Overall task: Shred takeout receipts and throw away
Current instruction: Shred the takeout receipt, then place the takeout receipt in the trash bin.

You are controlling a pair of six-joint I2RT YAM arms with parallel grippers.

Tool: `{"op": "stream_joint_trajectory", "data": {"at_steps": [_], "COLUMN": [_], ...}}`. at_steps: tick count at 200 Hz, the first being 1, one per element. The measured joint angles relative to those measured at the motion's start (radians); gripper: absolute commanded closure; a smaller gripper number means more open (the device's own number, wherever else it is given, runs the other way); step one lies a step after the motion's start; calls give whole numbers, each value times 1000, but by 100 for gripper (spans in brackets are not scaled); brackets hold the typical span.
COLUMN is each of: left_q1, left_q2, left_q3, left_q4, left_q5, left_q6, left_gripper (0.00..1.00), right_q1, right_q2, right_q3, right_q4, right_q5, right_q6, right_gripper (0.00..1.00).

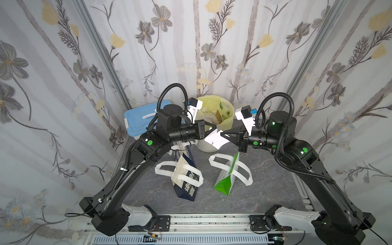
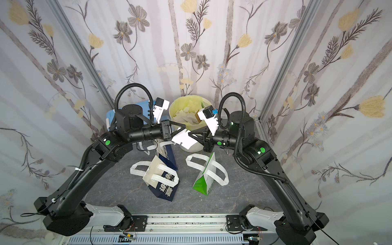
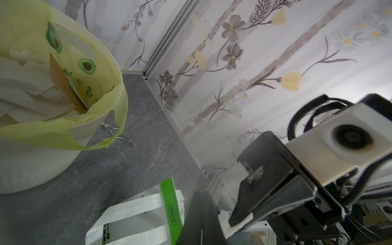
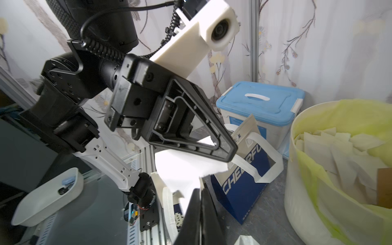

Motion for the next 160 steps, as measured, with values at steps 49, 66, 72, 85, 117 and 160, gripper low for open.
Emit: {"op": "stream_joint_trajectory", "data": {"at_steps": [49, 66, 72, 85, 117, 160], "left_q1": [-6, 7, 15, 39, 98, 136], "left_q2": [67, 79, 87, 116, 285, 624], "left_q3": [15, 37, 48, 81, 262, 644], "left_q4": [-152, -168, -168, -164, -126, -126], "left_q5": [-186, -244, -262, -294, -351, -399], "left_q6": [-26, -14, -7, 2, 53, 131], "left_gripper": [100, 100, 100, 100, 100, 100], "right_q1": [64, 61, 56, 40, 18, 6], "right_q2": [-183, -236, -246, -255, -239, -241], "right_q3": [-119, -195, -216, -248, -288, -316], "right_q4": [153, 243, 268, 317, 357, 367], "right_q5": [202, 241, 258, 311, 415, 480], "right_q6": [-128, -125, -116, -97, -35, 25], "right_gripper": [100, 100, 100, 100, 100, 100]}}
